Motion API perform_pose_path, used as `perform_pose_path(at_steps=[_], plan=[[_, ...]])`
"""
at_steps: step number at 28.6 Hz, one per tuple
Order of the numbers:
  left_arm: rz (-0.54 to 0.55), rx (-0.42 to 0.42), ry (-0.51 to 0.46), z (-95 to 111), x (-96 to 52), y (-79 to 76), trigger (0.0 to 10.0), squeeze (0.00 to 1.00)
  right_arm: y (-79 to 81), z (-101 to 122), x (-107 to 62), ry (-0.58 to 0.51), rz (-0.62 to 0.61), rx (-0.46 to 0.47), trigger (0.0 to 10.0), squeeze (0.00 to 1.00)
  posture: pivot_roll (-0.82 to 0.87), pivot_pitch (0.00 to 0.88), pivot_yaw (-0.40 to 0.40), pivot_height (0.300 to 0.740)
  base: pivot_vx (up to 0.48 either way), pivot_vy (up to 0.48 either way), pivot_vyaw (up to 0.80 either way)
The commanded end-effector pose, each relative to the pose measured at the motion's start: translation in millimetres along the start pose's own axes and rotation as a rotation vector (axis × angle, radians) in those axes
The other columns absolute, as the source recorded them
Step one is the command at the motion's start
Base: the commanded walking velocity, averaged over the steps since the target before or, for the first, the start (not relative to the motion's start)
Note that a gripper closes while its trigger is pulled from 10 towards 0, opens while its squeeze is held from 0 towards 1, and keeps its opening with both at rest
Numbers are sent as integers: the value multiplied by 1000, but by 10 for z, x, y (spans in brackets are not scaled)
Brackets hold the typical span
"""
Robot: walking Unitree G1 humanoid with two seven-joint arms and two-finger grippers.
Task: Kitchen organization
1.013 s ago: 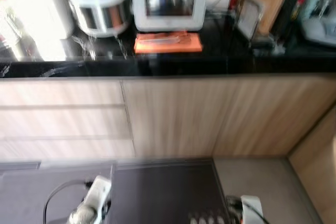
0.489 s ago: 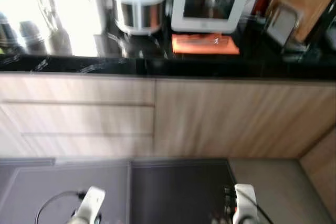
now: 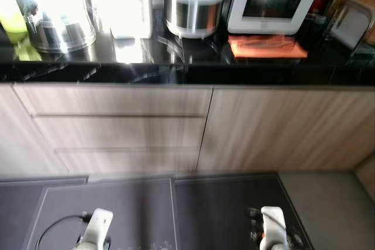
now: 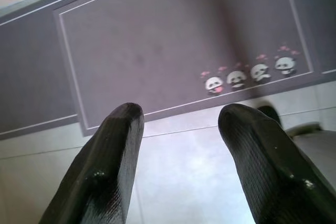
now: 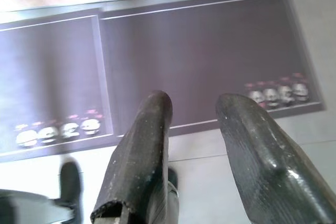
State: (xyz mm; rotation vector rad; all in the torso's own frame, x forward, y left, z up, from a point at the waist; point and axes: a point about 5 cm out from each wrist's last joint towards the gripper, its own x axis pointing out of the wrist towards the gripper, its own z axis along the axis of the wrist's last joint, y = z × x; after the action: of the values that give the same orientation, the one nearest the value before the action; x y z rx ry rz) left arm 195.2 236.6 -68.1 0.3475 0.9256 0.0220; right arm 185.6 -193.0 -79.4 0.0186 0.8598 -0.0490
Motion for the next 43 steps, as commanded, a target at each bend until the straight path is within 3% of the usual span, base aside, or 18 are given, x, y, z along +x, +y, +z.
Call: perform_pose_path(at_steps=[1, 8, 29, 43], plan=[[-19, 0, -3, 41, 10, -67, 10000, 0, -96, -18, -17, -1, -32, 16, 10000, 0, -25, 0, -17, 740, 0, 480, 0], [-7, 2, -32, 89, 13, -48, 10000, 0, -98, -40, -27, -4, -37, -34, 10000, 0, -15, 0, -13, 740, 0, 274, 343], [-13, 27, -77, 184, 22, -75, 10000, 0, -77, -137, -47, 30, -28, -4, 10000, 0, -8, 0, -5, 740, 0, 0, 800], [-34, 30, -101, 231, 24, -119, 10000, 0, -89, -170, -55, 39, -52, 32, 10000, 0, -11, 0, 2, 740, 0, 0, 0]])
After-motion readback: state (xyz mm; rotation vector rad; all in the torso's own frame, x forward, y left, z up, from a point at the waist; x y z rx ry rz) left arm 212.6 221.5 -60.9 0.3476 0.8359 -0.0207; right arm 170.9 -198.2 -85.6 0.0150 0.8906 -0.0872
